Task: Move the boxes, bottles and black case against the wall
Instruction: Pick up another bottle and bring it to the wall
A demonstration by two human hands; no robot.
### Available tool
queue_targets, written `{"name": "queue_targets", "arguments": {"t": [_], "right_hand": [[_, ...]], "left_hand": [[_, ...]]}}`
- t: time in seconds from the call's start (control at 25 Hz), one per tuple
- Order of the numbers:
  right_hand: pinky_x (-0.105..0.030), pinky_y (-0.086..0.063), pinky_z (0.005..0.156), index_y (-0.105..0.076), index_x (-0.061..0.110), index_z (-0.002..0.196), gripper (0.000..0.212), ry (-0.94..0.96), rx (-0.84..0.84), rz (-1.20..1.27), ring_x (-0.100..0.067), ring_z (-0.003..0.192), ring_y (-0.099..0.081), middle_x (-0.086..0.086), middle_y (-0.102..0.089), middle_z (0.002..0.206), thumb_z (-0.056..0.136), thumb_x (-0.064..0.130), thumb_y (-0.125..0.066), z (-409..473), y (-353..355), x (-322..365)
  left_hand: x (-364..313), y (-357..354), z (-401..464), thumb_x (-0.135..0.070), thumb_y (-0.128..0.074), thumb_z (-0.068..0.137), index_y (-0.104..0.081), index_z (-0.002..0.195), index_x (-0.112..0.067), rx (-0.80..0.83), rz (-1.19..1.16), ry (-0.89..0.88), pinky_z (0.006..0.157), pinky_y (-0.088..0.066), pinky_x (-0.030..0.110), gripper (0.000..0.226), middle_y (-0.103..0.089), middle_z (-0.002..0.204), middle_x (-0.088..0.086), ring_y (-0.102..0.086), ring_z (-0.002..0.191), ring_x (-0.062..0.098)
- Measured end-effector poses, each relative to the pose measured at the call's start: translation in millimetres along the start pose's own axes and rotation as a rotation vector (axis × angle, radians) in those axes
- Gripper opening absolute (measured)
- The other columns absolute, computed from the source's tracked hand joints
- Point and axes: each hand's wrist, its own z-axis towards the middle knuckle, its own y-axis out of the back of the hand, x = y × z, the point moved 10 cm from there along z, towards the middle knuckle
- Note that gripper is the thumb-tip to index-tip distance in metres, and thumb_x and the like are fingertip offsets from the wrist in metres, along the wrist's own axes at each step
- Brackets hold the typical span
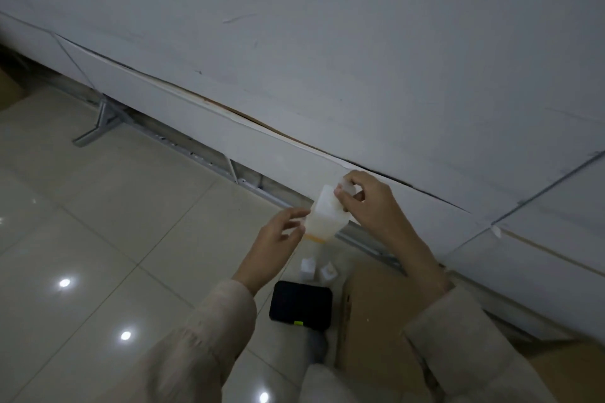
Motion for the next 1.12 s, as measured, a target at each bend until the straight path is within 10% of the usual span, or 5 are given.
{"name": "queue_targets", "arguments": {"t": [0.2,0.8,1.12], "right_hand": [[-0.022,-0.043,0.065,-0.051,0.014,0.094,0.010,-0.152,0.010,-0.037,-0.021,0.086,-0.058,0.000,-0.050,0.096,0.090,0.023,-0.054,71.8,-41.6,-88.7],[-0.031,-0.041,0.079,-0.052,0.003,0.092,0.009,-0.671,-0.090,0.114,-0.028,0.095,-0.053,-0.020,-0.054,0.105,0.086,0.008,-0.057,128.8,-274.7,-531.1],[-0.021,-0.037,0.081,-0.061,-0.001,0.105,0.020,-0.711,-0.050,0.089,-0.019,0.096,-0.051,-0.018,-0.059,0.114,0.086,0.004,-0.058,133.6,-330.3,-604.6]], "left_hand": [[54.4,-18.5,73.5,-0.013,-0.046,0.094,-0.055,0.102,-0.041,0.099,0.001,0.095,0.098,-0.044,0.027,0.030,-0.059,0.113,-0.021,-0.055,0.112,0.006],[432.8,-98.0,242.8,-0.001,-0.042,0.092,-0.057,0.101,-0.019,0.152,0.184,0.280,0.071,-0.039,0.000,0.025,-0.061,0.105,-0.002,-0.055,0.094,0.013],[504.2,-148.3,271.7,0.000,-0.042,0.091,-0.059,0.107,-0.015,0.277,0.275,0.261,0.073,-0.040,-0.002,0.028,-0.062,0.106,-0.003,-0.055,0.097,0.010]]}}
